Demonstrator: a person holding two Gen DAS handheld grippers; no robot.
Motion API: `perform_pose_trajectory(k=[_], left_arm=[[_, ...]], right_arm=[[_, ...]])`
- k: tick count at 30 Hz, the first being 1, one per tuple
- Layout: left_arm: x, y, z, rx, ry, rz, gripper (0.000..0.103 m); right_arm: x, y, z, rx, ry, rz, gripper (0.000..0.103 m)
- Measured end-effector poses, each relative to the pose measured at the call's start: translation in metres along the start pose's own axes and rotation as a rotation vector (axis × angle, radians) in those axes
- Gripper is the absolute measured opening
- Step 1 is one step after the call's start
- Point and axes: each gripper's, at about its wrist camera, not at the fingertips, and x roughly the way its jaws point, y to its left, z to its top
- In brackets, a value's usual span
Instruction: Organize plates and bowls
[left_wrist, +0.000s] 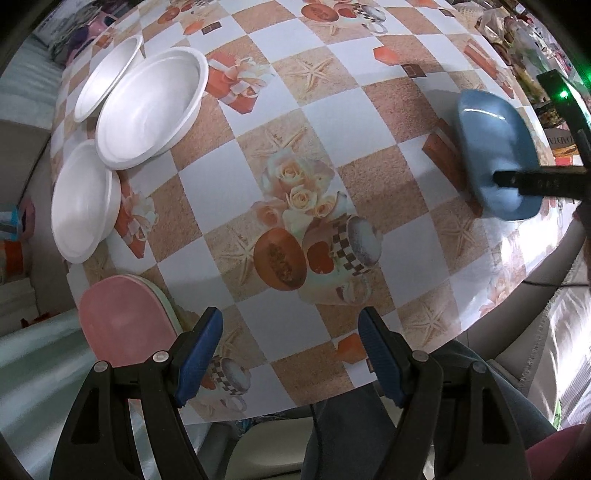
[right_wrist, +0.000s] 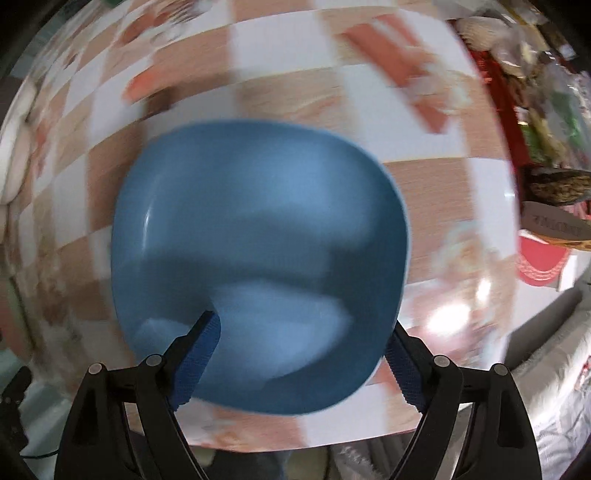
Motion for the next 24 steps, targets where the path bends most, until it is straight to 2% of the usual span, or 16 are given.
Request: perform_pose_trajectory(k=[5, 8, 17, 24], left_arm=[[0.001, 0.010, -0.005, -0.032, 0.017, -0.004, 0.079], [0.004, 0.015, -0.004, -0.054, 0.024, -0.011, 0.079], [0.005, 0.003, 0.010, -0.040, 0.022, -0.036, 0.079], [-0.001, -0.017, 0.037, 0.021, -0.012, -0.032, 0.079]], right_arm=[[0.000, 0.052, -0.014, -0.051, 0.023, 0.101, 0.087], [-0.004, 0.065, -0.021, -0.069, 0.019, 0.123, 0.087], [0.004, 0.017, -0.039, 0.065, 0.045, 0.076, 0.087], [0.008, -0.006, -0.042, 0.144, 0.056, 0.103, 0.087]])
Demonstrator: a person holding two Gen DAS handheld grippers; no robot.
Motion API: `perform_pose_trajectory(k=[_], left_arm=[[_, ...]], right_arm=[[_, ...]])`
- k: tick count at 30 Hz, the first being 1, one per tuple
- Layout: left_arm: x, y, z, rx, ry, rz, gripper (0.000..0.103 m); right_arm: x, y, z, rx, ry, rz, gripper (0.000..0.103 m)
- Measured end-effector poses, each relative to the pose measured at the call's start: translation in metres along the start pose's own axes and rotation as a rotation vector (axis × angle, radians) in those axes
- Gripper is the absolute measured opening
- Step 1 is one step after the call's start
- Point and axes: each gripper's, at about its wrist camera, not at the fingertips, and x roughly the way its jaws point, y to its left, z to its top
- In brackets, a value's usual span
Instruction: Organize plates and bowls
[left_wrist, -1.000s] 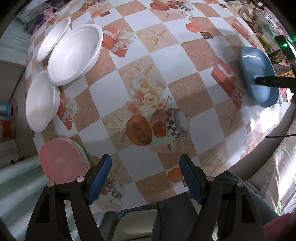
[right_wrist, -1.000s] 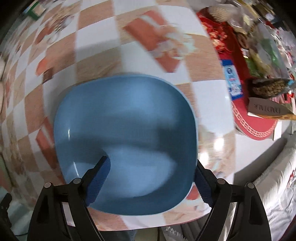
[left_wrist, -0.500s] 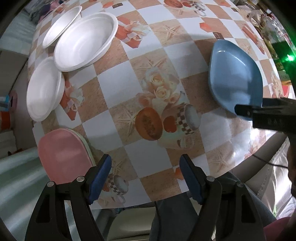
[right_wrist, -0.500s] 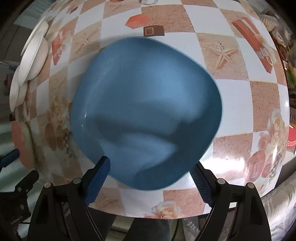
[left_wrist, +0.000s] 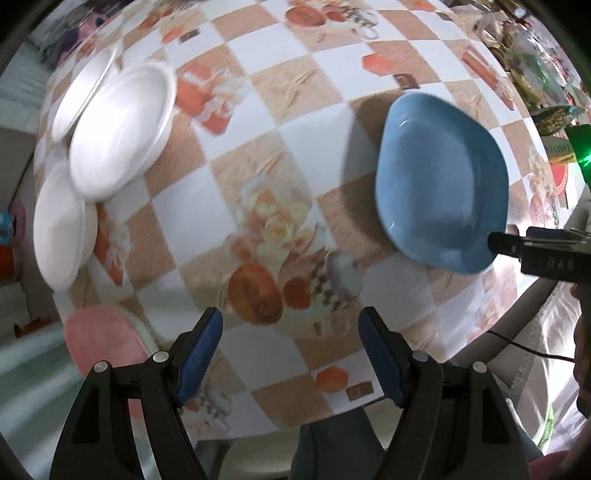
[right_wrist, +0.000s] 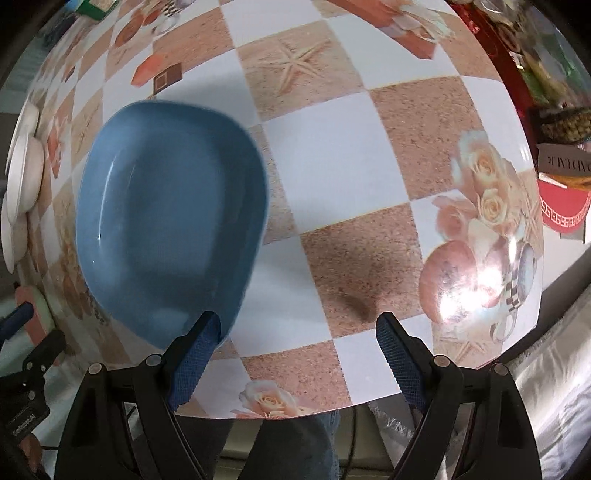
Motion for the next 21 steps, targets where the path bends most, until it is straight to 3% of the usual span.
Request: perform_pose_trajectory(k=[6, 21], left_arm=[[-0.006, -0.010, 0.030, 0.039, -0.032, 0.016, 0.079], [0.004, -0.054, 0.118, 0.173, -0.093, 0.074, 0.079]], right_arm=[[0.002, -0.018, 0.007, 0.041, 0.007, 0.021, 0.087], [-0.001, -0.015, 0.029, 0.180, -0.003, 0.079, 0.087]])
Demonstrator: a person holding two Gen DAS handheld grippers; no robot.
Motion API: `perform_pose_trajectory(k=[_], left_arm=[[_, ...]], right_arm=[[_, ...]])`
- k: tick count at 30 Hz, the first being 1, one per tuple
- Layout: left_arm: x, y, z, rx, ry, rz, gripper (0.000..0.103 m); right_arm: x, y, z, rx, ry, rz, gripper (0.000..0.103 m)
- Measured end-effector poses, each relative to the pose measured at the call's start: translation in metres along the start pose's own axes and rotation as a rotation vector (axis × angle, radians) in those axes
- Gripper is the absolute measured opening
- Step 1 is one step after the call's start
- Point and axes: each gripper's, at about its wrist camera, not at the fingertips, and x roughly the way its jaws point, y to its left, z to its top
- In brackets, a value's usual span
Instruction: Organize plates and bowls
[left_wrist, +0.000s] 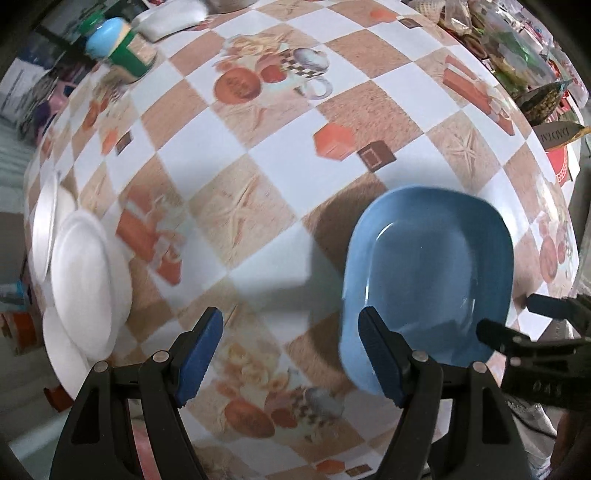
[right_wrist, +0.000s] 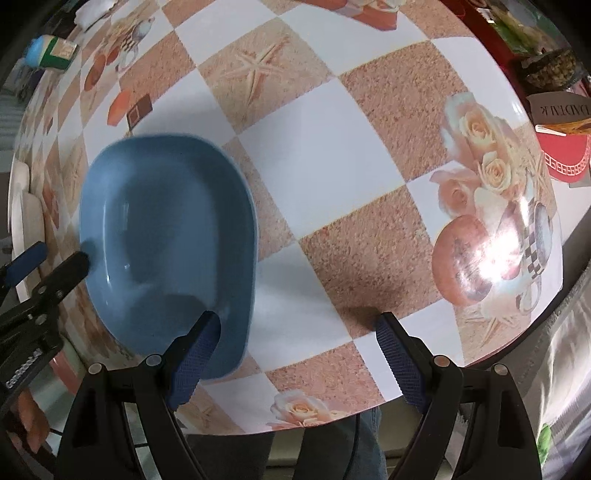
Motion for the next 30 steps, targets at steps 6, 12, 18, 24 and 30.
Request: perform_pose_trajectory(k=[6, 12, 18, 24, 30], left_arm=[[0.020, -0.019, 0.030, 0.063, 0.027, 0.011, 0.079], [0.025, -0.028, 0.049, 0.057, 0.018, -0.009, 0.079], [0.020, -0.056, 0.039, 0.085, 0.036, -0.106, 0.030], [0.020, -0.073, 0.014, 0.078, 0.065, -0.066, 0.028], [0.025, -0.075, -0.033, 0.053, 0.115, -0.051, 0.027]], right_arm=[[-0.006, 0.011, 0.018, 0.023, -0.012, -0.019, 0.087], [-0.008, 0.033, 0.025, -0.028, -0.020, -0.039, 0.085], [-0.019, 0.067, 0.027, -0.156, -0.025, -0.016, 0.035], [-0.018, 0.067, 0.022, -0.163, 0.039, 0.056, 0.030], [-0.011, 0.098, -0.003, -0.270, 0.100, 0.025, 0.030]])
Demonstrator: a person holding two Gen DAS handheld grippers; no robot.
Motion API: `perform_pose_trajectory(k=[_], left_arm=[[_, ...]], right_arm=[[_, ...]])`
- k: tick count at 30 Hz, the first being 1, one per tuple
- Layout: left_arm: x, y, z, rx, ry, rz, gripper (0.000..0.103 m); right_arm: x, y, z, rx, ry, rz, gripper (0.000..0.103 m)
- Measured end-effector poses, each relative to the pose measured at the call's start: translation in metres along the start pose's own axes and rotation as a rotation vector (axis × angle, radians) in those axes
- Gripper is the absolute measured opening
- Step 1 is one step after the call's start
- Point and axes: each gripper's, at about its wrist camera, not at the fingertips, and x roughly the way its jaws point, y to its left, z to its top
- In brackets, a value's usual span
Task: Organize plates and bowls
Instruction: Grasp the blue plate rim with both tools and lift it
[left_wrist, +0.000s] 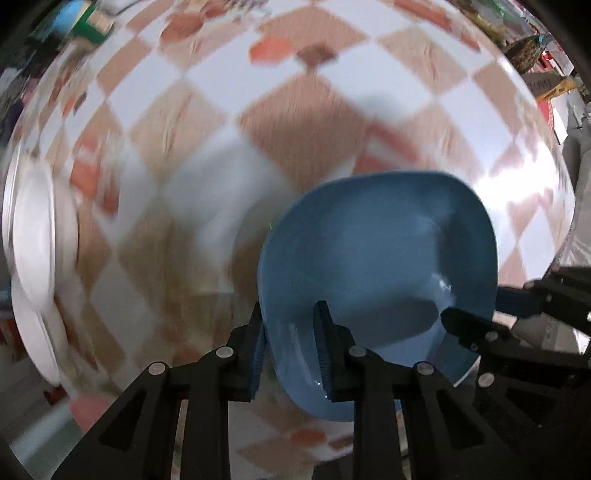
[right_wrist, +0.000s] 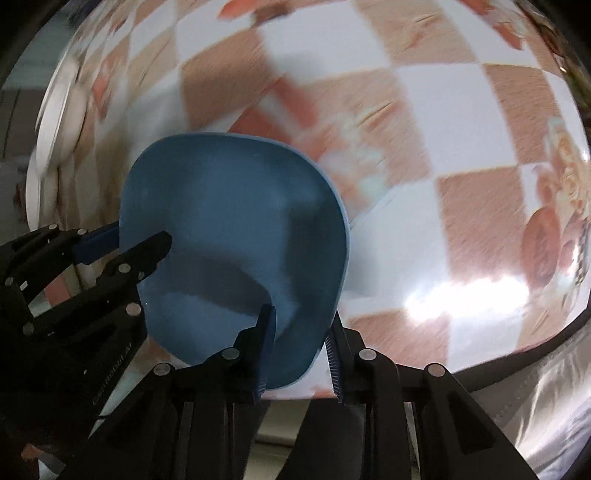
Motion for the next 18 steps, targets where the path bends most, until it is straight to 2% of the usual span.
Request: perform_pose_trajectory(k=[6, 11, 18], left_arm=[[0.003, 0.006, -0.031, -0.058, 0.055, -0.021, 0.027], [-0.013, 0.003, -0.041, -0.096, 0.024, -0.036, 0.027], [-0.034, 0.030, -0.052, -0.164, -0.027, -0.056, 0.027]], right_arm=[[0.001, 0.033, 0.004, -0.064, 0.058, 0.015, 0.030], [-0.017, 0.054, 0.020, -0.103, 0.044, 0.007, 0.030], [-0.047, 0.089, 0.035, -0.152, 0.022, -0.005, 0.030]])
